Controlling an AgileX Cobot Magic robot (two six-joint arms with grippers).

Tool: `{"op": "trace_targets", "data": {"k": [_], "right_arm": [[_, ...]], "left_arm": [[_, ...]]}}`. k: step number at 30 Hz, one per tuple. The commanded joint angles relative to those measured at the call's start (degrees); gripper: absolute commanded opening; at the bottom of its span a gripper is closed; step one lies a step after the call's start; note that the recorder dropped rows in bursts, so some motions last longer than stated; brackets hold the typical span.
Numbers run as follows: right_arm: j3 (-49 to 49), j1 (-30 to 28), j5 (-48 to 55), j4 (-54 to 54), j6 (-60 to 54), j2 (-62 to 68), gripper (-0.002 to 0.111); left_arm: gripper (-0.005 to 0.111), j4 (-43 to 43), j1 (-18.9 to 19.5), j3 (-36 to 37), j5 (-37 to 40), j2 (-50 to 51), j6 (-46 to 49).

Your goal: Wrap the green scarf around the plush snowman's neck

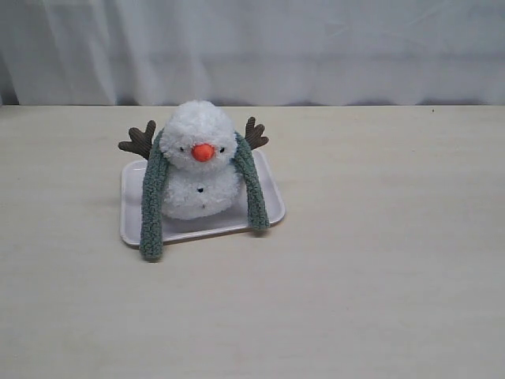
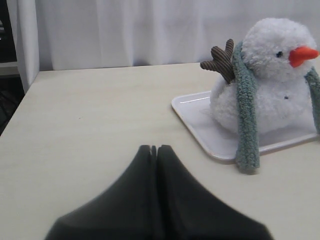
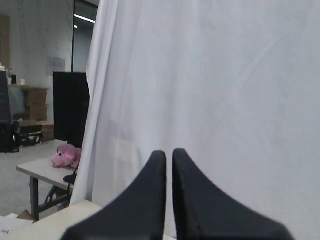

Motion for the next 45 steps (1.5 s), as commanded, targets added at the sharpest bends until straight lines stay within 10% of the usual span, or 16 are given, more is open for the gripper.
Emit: {"op": "trace_targets", "data": {"k": [1,34,45], "right_arm": [[0.9,0.0,3.6,0.6,0.2,-8.1,0.004],[0.6,-0.3,5.4,0.7,1.2,-15.8,0.004],[3.1,-13.3,5.1,0.7,1.8,-15.8,0.004]], "left_arm": [[0.0,-0.2,0.0,0.2,-0.7,-0.1,0.0],[0.0,-0.2,0.0,0.2,-0.9,-0.1,0.0],[0.0,-0.2,0.0,0.2,-0.9,-0.1,0.0]]}}
